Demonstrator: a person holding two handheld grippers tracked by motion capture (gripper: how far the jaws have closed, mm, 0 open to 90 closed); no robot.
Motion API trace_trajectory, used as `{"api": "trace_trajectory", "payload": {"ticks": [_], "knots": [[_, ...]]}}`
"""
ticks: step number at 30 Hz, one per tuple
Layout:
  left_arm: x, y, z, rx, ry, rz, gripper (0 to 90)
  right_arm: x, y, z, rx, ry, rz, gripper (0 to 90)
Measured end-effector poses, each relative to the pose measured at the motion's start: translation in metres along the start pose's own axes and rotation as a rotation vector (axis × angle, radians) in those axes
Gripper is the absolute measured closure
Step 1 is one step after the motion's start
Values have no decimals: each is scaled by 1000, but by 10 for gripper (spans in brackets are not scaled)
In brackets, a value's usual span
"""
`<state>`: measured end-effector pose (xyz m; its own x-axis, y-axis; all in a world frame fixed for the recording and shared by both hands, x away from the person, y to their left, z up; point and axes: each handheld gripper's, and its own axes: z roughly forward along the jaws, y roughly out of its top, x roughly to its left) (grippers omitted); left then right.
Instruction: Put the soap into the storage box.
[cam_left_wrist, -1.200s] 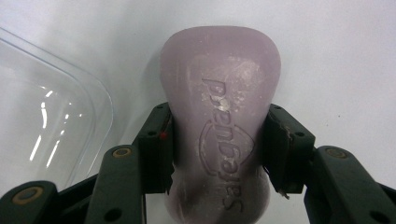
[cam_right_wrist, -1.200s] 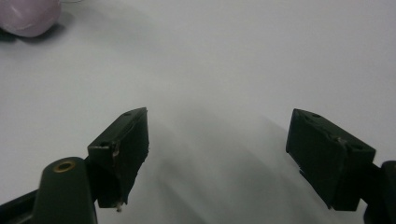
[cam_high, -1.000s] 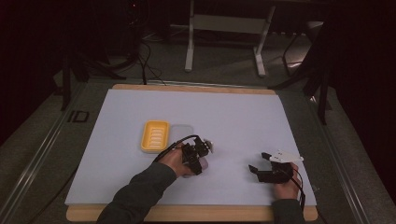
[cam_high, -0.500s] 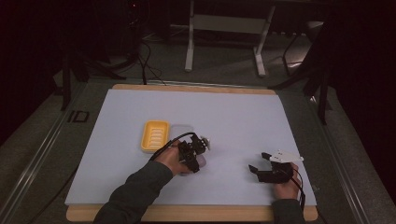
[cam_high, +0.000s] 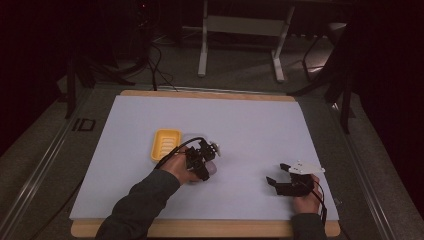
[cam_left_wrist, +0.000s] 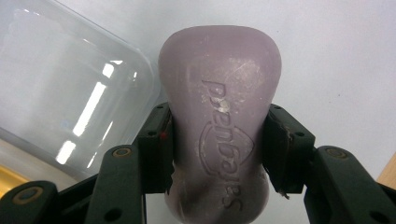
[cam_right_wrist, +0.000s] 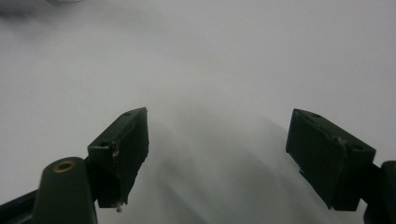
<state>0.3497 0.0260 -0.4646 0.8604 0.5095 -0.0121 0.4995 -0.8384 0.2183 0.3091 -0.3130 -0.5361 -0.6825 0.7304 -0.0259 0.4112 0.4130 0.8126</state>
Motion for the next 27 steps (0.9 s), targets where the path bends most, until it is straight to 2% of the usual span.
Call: {"api": "trace_trajectory", "payload": {"ticks": [27], "knots": [[19, -8, -19, -28, 24, -46, 499, 0, 0, 0, 0, 0, 1, 208]]}}
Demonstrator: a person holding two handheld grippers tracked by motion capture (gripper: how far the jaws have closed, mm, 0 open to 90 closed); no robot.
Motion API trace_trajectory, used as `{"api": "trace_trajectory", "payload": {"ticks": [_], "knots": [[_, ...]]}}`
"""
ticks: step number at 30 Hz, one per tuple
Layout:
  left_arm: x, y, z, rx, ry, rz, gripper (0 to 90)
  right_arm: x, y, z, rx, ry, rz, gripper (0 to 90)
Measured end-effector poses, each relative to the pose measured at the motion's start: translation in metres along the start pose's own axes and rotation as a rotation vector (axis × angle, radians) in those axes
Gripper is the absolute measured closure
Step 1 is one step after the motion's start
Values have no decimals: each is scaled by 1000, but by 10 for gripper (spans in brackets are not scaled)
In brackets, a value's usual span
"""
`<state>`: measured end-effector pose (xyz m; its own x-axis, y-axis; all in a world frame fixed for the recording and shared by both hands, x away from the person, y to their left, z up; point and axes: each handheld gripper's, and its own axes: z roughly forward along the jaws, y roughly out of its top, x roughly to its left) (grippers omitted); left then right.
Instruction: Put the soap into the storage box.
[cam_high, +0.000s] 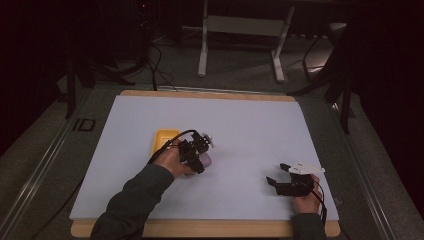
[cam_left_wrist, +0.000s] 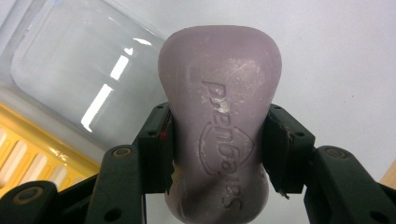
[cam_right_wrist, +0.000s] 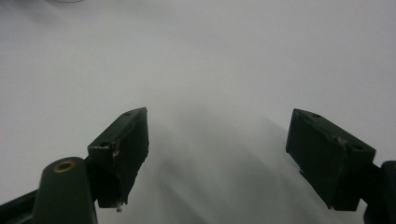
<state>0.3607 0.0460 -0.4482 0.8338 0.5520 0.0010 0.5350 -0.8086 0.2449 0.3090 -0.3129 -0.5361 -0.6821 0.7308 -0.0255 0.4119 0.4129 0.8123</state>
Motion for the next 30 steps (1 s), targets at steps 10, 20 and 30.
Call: {"api": "trace_trajectory", "payload": {"ticks": [10, 20, 30], "knots": [[8, -2, -5, -3, 11, -13, 499, 0, 0, 0, 0, 0, 0, 208], [12, -3, -10, -15, 14, -34, 499, 0, 0, 0, 0, 0, 0, 208], [18, -6, -9, -24, 13, -62, 499, 0, 0, 0, -1, 0, 0, 209]]}}
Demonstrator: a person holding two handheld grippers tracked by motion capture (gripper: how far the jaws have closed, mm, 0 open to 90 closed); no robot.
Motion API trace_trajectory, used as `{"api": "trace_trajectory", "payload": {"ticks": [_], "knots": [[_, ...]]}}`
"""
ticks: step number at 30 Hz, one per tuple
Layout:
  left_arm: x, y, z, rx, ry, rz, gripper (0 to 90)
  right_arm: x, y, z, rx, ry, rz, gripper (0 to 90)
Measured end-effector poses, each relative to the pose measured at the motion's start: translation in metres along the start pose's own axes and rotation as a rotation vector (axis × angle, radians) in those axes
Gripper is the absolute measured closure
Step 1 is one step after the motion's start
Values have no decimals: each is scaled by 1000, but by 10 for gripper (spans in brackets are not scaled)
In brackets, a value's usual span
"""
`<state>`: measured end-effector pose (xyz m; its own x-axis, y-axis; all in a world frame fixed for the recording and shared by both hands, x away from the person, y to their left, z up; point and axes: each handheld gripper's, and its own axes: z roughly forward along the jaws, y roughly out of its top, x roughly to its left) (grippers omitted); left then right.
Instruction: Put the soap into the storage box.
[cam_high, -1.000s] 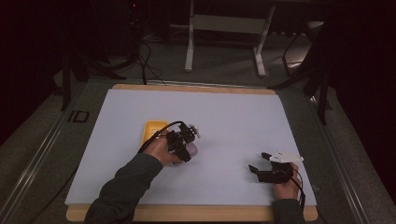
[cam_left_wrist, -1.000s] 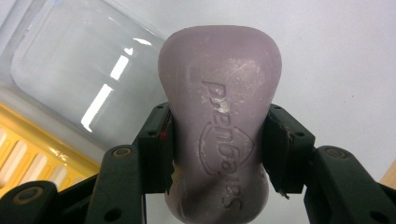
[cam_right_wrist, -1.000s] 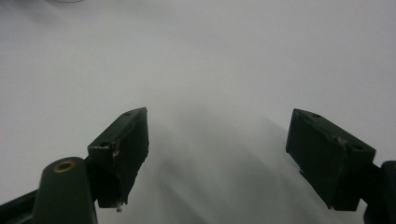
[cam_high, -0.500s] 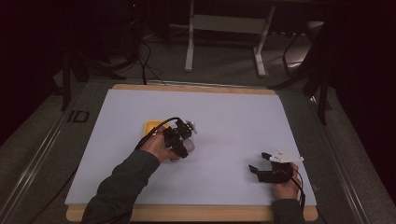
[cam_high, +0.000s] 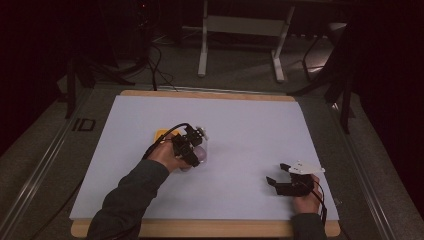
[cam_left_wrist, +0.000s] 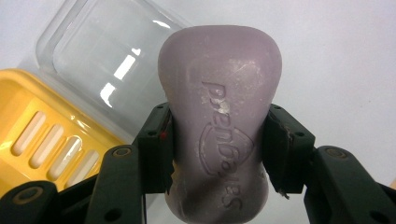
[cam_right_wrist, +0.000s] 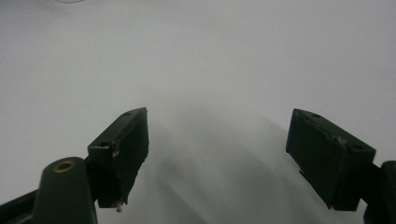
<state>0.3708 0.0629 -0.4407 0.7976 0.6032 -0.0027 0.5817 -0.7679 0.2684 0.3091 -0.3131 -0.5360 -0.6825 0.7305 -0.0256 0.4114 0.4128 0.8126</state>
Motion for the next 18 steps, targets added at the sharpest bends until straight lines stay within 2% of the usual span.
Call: {"api": "trace_trajectory", "payload": {"ticks": [9, 18], "knots": [[7, -3, -1, -4, 3, -15, 499, 0, 0, 0, -1, 0, -1, 208], [15, -7, -7, -26, 4, -48, 499, 0, 0, 0, -3, -1, -2, 207]]}}
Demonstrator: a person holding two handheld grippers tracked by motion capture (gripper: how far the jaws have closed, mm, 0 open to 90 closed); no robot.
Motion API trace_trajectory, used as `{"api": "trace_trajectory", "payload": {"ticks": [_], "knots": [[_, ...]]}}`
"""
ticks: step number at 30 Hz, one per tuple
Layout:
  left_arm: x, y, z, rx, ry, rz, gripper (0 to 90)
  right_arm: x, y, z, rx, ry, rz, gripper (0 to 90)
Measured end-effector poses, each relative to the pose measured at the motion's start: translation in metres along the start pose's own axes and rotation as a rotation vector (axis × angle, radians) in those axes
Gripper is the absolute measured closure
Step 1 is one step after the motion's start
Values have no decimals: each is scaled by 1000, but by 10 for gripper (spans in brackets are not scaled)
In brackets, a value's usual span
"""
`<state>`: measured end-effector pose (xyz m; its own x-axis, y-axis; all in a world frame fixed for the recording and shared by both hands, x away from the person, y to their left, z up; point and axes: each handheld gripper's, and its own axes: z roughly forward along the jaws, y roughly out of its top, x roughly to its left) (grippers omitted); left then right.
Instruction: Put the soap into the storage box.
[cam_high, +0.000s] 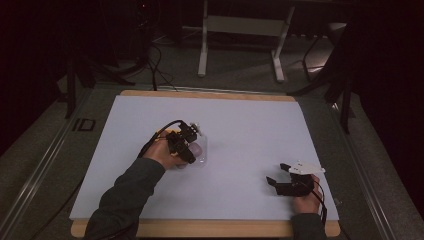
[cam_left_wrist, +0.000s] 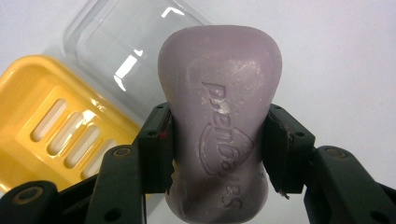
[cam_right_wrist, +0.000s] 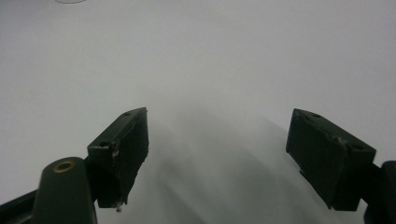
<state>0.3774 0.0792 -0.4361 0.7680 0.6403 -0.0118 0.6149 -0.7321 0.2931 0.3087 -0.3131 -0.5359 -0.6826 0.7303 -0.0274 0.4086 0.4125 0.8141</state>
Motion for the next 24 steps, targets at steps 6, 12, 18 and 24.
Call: {"api": "trace_trajectory", "payload": {"ticks": [6, 12, 18, 24], "knots": [[7, -3, -3, -11, 4, -26, 499, 0, 0, 0, -2, 2, 2, 206], [14, -6, -6, -16, 9, -44, 499, 0, 0, 0, -1, 1, 3, 206], [20, -9, -8, -20, 12, -67, 499, 0, 0, 0, -1, 1, 2, 206], [28, -13, -11, -33, 13, -95, 499, 0, 0, 0, -2, 1, 3, 206]]}}
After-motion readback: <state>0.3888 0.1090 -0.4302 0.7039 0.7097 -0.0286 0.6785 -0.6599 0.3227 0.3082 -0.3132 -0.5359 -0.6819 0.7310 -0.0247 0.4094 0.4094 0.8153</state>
